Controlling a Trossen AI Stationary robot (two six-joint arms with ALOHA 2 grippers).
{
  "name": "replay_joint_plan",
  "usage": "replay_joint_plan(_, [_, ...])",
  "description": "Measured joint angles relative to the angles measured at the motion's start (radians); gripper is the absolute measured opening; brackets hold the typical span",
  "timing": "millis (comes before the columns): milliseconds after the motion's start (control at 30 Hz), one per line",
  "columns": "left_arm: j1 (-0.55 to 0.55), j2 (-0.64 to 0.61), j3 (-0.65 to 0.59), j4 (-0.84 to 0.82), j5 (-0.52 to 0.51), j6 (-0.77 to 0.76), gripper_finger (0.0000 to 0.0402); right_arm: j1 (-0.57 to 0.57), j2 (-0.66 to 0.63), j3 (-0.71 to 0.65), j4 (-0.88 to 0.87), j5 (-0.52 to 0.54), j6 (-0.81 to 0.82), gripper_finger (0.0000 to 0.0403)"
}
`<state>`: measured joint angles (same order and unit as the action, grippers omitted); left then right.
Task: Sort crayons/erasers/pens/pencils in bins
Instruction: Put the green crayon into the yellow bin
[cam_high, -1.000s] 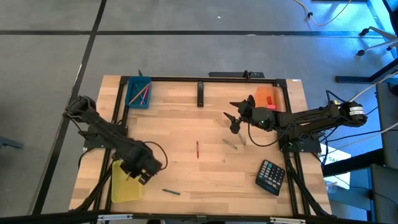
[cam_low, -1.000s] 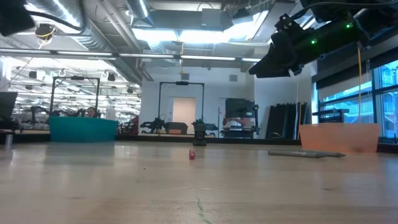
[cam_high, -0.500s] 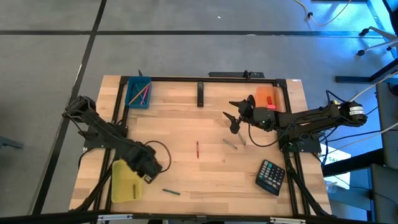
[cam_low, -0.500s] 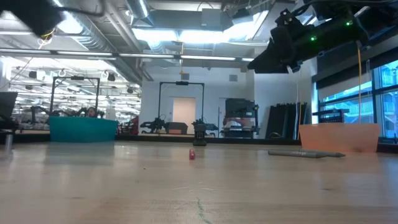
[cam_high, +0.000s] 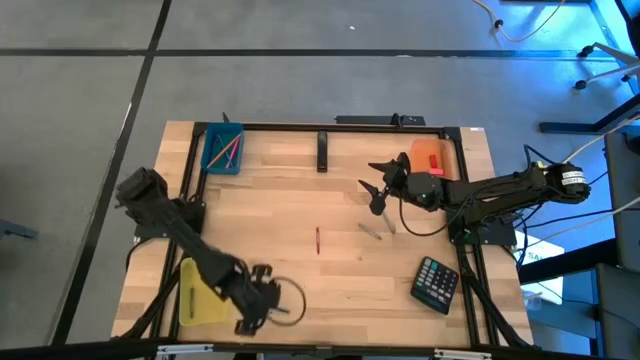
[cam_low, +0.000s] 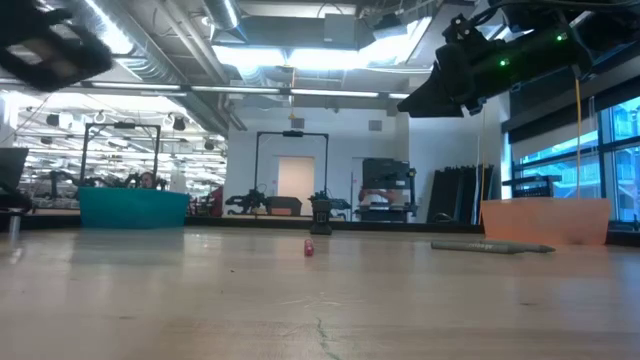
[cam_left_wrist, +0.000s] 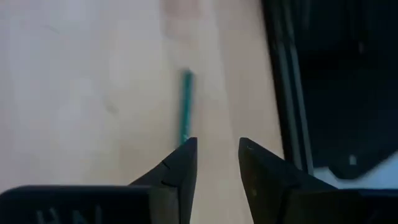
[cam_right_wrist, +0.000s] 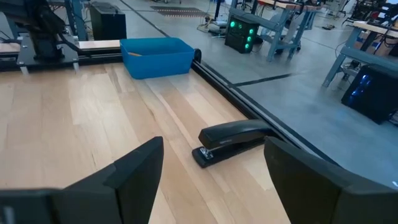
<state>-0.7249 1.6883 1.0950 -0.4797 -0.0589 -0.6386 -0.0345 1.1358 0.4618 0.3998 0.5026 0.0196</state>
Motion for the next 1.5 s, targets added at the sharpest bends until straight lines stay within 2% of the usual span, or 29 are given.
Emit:
replay_joint_plan(167, [-0.028, 0.083, 0.000, 0.078, 0.015, -0.010, 0.0110, 0.000, 0.000, 0.000, 0.000, -0.001, -0.002, 0.0281])
replay_joint_plan(567, [-0.029, 0.126, 0.000, 0.052, -0.105, 0.021, 0.0110, 0.009, 0.000, 0.000, 0.000, -0.001, 0.002, 0.0281])
replay_joint_plan(1167, [-0.031, 0.192, 0.003, 0.049, -0.096, 0.048, 0.0108, 0.009, 0.000, 0.000, -0.002, 0.000, -0.003, 0.0281])
replay_joint_plan(1300, [-0.031, 0.193, 0.003, 0.046, -0.091, 0.049, 0.0090, 0.009, 0.000, 0.000, -0.001, 0.000, -0.002, 0.0281])
replay_joint_plan(1500, [-0.030, 0.194, 0.003, 0.043, -0.091, 0.049, 0.0041, 0.009, 0.000, 0.000, -0.001, 0.000, -0.002, 0.0281])
